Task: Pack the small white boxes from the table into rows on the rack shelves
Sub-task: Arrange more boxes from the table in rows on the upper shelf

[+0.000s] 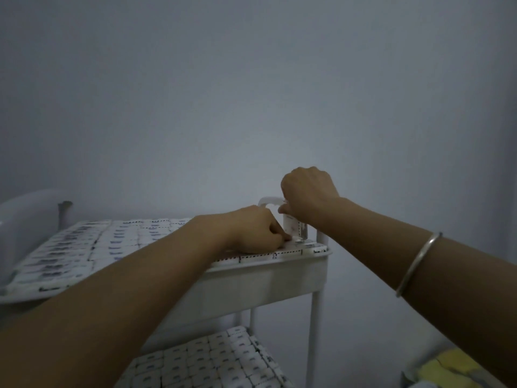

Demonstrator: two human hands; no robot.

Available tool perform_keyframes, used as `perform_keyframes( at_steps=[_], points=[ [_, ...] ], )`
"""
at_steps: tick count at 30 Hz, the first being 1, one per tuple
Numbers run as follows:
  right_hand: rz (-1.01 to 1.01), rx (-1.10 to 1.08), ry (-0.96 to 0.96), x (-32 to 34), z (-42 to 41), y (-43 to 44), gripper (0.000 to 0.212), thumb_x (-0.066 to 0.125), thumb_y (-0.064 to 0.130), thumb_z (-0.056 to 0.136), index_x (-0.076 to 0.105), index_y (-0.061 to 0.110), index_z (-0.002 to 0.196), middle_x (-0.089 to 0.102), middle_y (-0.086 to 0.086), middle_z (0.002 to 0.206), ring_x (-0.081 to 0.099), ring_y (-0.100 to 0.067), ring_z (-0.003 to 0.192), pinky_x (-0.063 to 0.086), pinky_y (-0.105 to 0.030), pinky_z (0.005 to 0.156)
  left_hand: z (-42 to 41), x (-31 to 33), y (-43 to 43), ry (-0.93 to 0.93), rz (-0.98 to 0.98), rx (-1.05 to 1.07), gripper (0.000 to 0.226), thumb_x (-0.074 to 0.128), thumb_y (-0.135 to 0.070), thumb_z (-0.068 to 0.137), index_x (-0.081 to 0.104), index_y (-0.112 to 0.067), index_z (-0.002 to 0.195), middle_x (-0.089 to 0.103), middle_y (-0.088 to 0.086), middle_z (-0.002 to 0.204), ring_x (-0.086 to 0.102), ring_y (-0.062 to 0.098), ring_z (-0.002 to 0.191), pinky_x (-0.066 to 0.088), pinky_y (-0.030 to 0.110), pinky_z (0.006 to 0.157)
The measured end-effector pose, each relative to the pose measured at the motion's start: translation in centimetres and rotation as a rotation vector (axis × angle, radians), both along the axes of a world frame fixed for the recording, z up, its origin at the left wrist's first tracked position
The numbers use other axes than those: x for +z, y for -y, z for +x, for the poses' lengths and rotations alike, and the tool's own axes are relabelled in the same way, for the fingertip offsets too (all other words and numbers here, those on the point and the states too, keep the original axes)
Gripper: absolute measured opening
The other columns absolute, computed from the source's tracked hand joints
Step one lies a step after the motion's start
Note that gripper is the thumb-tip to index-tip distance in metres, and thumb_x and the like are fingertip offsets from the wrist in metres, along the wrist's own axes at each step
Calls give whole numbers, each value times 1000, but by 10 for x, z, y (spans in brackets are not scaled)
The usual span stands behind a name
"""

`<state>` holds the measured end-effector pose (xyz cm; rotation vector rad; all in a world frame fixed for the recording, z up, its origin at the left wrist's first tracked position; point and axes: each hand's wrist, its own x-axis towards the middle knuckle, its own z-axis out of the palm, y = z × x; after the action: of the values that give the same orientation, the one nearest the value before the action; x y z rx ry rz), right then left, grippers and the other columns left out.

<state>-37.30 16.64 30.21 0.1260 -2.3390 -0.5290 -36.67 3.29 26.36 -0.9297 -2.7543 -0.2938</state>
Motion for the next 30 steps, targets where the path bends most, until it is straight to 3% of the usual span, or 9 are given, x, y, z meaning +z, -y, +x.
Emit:
perform_keyframes(
  at_steps=[6, 9, 12, 15, 20, 23, 26, 27, 30],
  points=[
    [-8, -22, 44, -10, -3, 5, 44, 72, 42, 83, 43, 13, 65, 42, 1, 59, 40, -13, 52, 35, -27, 55, 7, -3, 10, 67, -5, 59, 35, 43, -33, 93, 68, -21, 114, 65, 4, 121, 60, 22, 107, 47, 37, 97],
    [33, -44, 48, -14, -2, 8, 24, 67, 27, 88, 49, 14, 77, 40, 1, 61, 36, -12, 51, 36, -27, 56, 9, -5, 8, 57, 8, 67, 27, 41, -29, 94, 66, -20, 101, 65, 11, 117, 59, 26, 106, 47, 40, 96],
    [-12, -33, 58, -11, 4, 5, 5, 58, 9, 88, 62, 10, 86, 50, 0, 65, 44, -11, 52, 39, -25, 52, 10, -5, 7, 66, 20, 56, 36, 41, -29, 96, 67, -21, 119, 62, 5, 129, 58, 23, 111, 45, 37, 100],
    [-107, -12, 186, -3, 12, -4, 22, 57, 11, 87, 66, 15, 107, 66, -1, 87, 59, -12, 59, 48, -24, 55, 12, -5, 8, 48, 16, 38, 39, 40, -30, 97, 61, -30, 130, 54, -2, 140, 55, 20, 116, 43, 32, 102],
    [-120, -10, 388, -14, 16, -13, 47, 58, 17, 90, 47, 25, 135, 57, 5, 94, 55, -9, 66, 40, -21, 50, 8, -6, 8, 52, 22, 42, 38, 39, -29, 96, 67, -21, 121, 62, 0, 129, 58, 23, 109, 46, 36, 98],
    [-107, -10, 421, -24, 17, -14, 56, 55, 16, 90, 39, 29, 142, 60, 2, 121, 59, -17, 93, 42, -24, 63, 10, -8, 8, 28, 24, 40, 36, 40, -30, 96, 69, -22, 116, 67, 0, 116, 59, 22, 103, 46, 35, 95],
    [-120, -14, 375, -34, 31, -10, 61, 53, 17, 89, 33, 31, 145, 58, 1, 130, 59, -23, 100, 43, -30, 71, 26, -9, 10, -128, 95, 30, 25, 48, -29, 92, 73, -27, 93, 68, -9, 85, 60, 20, 85, 47, 30, 76],
    [-137, 9, 301, -39, 39, -8, 60, 52, 17, 89, 34, 30, 144, 57, 0, 131, 59, -24, 102, 42, -31, 72, 34, -9, 12, -234, 100, 38, 23, 50, -29, 91, 73, -29, 88, 68, -9, 84, 61, 21, 83, 48, 30, 74],
    [-319, 249, -25, -68, 72, 2, 47, 51, 13, 88, 46, 26, 133, 57, -1, 128, 61, -27, 100, 41, -32, 71, 65, -26, 23, -595, 77, 39, 27, 49, -27, 89, 72, -30, 102, 70, -4, 106, 62, 22, 97, 47, 33, 81]
  ],
)
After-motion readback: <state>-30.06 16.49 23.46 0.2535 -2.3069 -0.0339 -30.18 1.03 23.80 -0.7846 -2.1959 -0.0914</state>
